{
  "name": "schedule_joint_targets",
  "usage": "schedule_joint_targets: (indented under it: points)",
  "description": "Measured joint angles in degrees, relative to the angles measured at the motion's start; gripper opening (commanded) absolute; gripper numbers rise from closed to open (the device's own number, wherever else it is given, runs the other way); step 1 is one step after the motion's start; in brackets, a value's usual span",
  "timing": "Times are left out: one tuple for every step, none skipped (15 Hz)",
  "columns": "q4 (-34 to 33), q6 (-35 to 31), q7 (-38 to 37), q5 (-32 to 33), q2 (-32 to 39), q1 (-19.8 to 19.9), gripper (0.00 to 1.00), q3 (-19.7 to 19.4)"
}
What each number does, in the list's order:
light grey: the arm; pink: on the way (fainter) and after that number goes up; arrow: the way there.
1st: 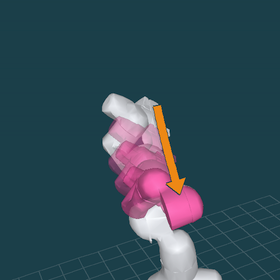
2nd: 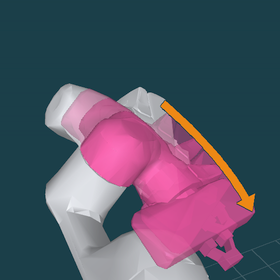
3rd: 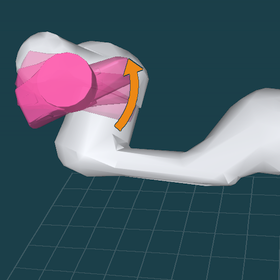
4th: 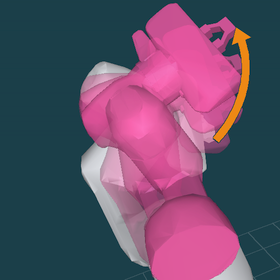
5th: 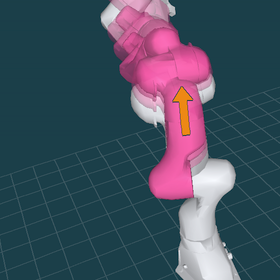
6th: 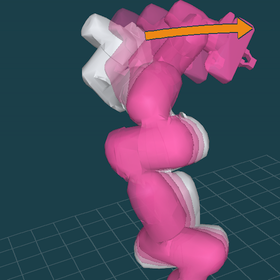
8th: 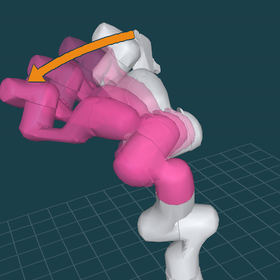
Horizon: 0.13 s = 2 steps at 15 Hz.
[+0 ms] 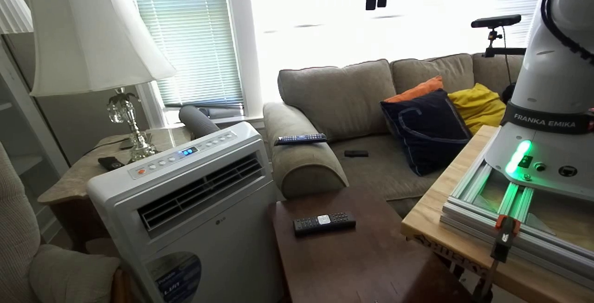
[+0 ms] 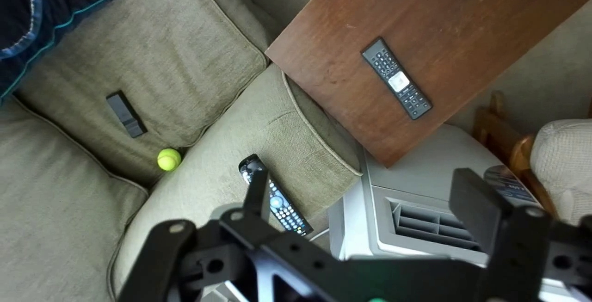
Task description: Press the power button on the device to turn it on
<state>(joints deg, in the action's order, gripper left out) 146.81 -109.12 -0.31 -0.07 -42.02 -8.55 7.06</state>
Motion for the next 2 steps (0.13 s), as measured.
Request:
schedule_joint_targets:
  points:
    - [0.1,-0.1,0.0,0.0,0.0,0.0,1.00,0.0]
    - [0.1,-0.2,-0.1,0.0,0.0,0.0,1.00,0.0]
